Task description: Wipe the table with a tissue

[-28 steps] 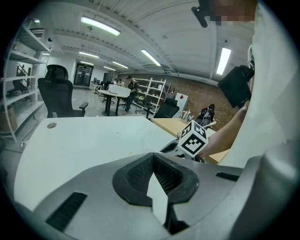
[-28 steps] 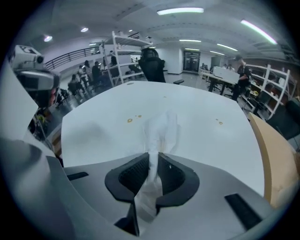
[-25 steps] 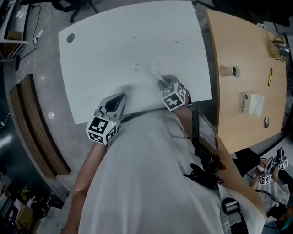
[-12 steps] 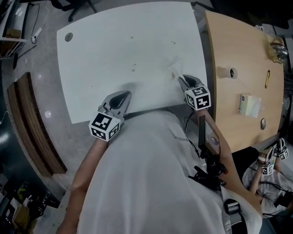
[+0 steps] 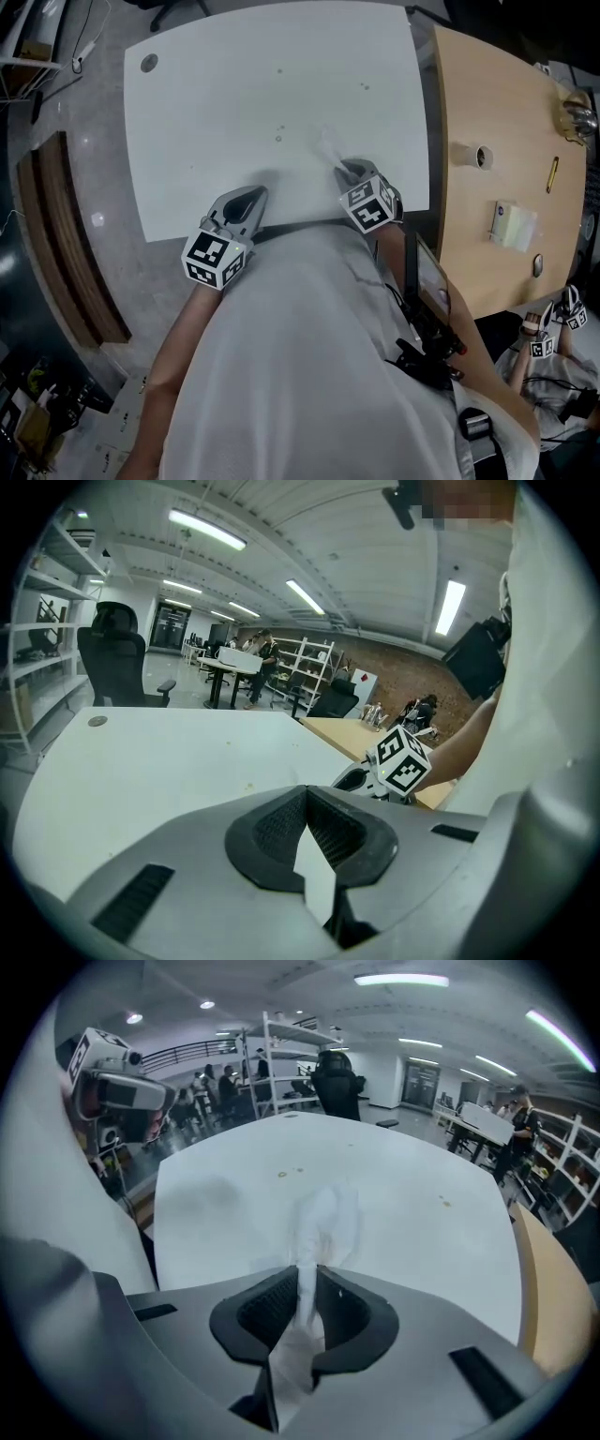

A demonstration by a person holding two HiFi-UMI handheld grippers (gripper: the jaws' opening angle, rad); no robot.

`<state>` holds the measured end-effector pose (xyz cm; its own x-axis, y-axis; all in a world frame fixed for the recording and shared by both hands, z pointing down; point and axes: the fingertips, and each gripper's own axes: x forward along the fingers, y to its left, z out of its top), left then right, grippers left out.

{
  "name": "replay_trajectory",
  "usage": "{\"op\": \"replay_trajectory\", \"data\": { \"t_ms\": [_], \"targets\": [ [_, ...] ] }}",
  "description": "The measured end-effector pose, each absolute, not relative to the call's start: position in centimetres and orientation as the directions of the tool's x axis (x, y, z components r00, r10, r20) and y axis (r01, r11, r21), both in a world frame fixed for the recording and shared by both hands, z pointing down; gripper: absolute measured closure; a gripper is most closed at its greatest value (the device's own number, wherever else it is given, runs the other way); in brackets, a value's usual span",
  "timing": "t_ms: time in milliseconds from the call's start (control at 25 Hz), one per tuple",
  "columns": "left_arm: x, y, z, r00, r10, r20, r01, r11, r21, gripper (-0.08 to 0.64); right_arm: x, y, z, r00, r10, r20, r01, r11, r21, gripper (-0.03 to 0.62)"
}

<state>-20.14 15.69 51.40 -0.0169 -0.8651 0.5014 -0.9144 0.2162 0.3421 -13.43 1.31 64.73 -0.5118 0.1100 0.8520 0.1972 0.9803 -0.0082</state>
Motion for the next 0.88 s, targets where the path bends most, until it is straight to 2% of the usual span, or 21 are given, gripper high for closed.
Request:
{"op": "replay_trajectory", "data": {
  "t_ms": [120,320,480,560,600,680,800,880],
  "targets": [
    [-20.1,15.8,51.3,-0.020,-0.864,0.502,-0.913,0.220,0.342,0.554,-13.5,3.9,64.5,-0.508,0.172,0.844,0.298,0.955,-0.016,0.526],
    [-19.8,16.0,51.6,-0.015,-0.861,0.509,-0.912,0.220,0.345,0.554,-13.0,10.0,64.5,-0.461,0.348,0.816,0.511,0.856,-0.076,0.527],
    [-19.6,16.1,51.7,-0.013,-0.858,0.513,-0.911,0.222,0.348,0.554,-10.9,13.5,64.5,-0.312,0.479,0.820,0.752,0.653,-0.095,0.526],
    [-19.7,16.1,51.8,-0.013,-0.858,0.513,-0.910,0.223,0.349,0.554,-10.0,13.0,64.2,-0.263,0.493,0.829,0.841,0.538,-0.053,0.526],
    [-19.7,16.1,51.7,-0.014,-0.859,0.512,-0.910,0.223,0.349,0.554,-9.9,11.9,63.7,-0.284,0.488,0.825,0.844,0.535,-0.026,0.526],
    [-19.9,16.1,51.7,-0.017,-0.861,0.508,-0.910,0.224,0.349,0.554,-10.2,7.9,62.7,-0.393,0.439,0.808,0.746,0.666,0.001,0.526],
    [-20.2,15.9,51.8,-0.015,-0.863,0.505,-0.910,0.221,0.351,0.554,-10.5,0.0,63.0,-0.498,0.242,0.833,0.487,0.872,0.038,0.526],
    [-20.2,15.5,51.8,-0.006,-0.864,0.503,-0.912,0.211,0.351,0.554,-10.5,-3.0,63.2,-0.498,0.153,0.854,0.437,0.895,0.094,0.526]
  ]
}}
